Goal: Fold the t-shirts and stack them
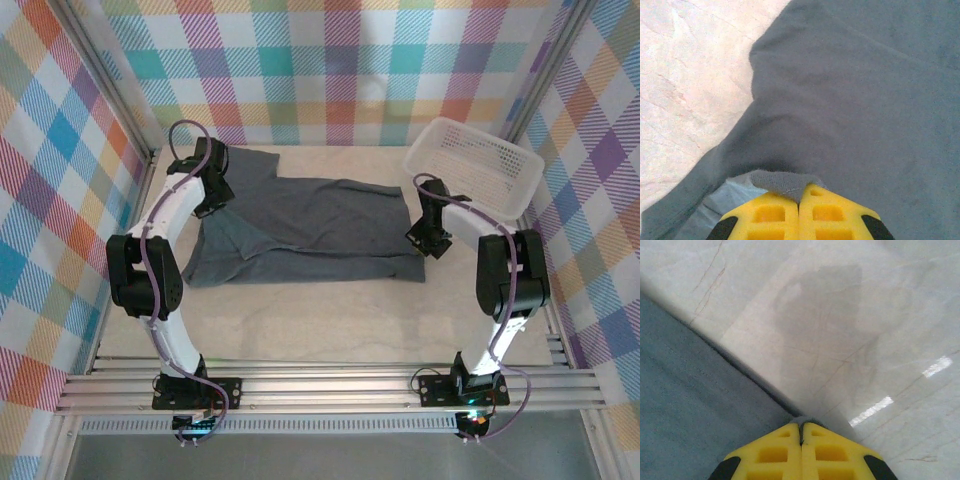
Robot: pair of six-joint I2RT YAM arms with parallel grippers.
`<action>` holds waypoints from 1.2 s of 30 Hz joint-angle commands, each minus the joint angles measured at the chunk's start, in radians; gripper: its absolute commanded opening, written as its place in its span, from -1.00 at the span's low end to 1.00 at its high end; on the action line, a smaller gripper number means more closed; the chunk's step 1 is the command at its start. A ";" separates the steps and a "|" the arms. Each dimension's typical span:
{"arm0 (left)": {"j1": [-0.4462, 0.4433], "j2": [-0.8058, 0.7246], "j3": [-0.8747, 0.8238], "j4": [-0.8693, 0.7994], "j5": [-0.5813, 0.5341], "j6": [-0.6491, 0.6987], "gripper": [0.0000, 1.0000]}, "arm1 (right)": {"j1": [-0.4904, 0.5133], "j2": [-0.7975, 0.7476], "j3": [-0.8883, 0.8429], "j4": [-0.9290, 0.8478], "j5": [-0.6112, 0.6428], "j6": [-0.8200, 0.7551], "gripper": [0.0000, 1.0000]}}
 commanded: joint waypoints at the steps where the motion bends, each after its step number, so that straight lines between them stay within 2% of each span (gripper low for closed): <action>1: 0.026 -0.081 -0.008 -0.050 -0.072 -0.028 -1.00 | -0.019 -0.074 -0.029 -0.010 0.038 0.020 -1.00; 6: 0.032 -0.170 -0.045 -0.039 -0.058 -0.049 -1.00 | -0.022 -0.132 -0.037 -0.014 0.020 0.022 -1.00; 11: 0.040 -0.183 -0.035 -0.051 -0.069 -0.050 -1.00 | -0.021 -0.136 -0.019 -0.013 -0.016 0.010 -1.00; 15: 0.052 -0.135 -0.023 -0.061 -0.061 -0.045 -1.00 | -0.021 -0.071 0.019 -0.008 -0.068 -0.006 -1.00; 33: 0.094 0.093 0.117 -0.063 -0.029 0.009 -1.00 | -0.022 0.128 0.180 0.008 -0.047 -0.076 -1.00; 34: 0.099 0.105 0.121 -0.060 -0.002 0.011 -1.00 | -0.022 0.134 0.184 0.013 -0.049 -0.082 -0.93; 35: 0.104 0.113 0.129 -0.060 0.030 0.019 -0.93 | -0.021 0.137 0.187 0.016 -0.051 -0.089 -0.75; 36: 0.106 0.121 0.141 -0.071 0.051 0.026 -0.51 | -0.022 0.137 0.189 0.018 -0.047 -0.099 -0.53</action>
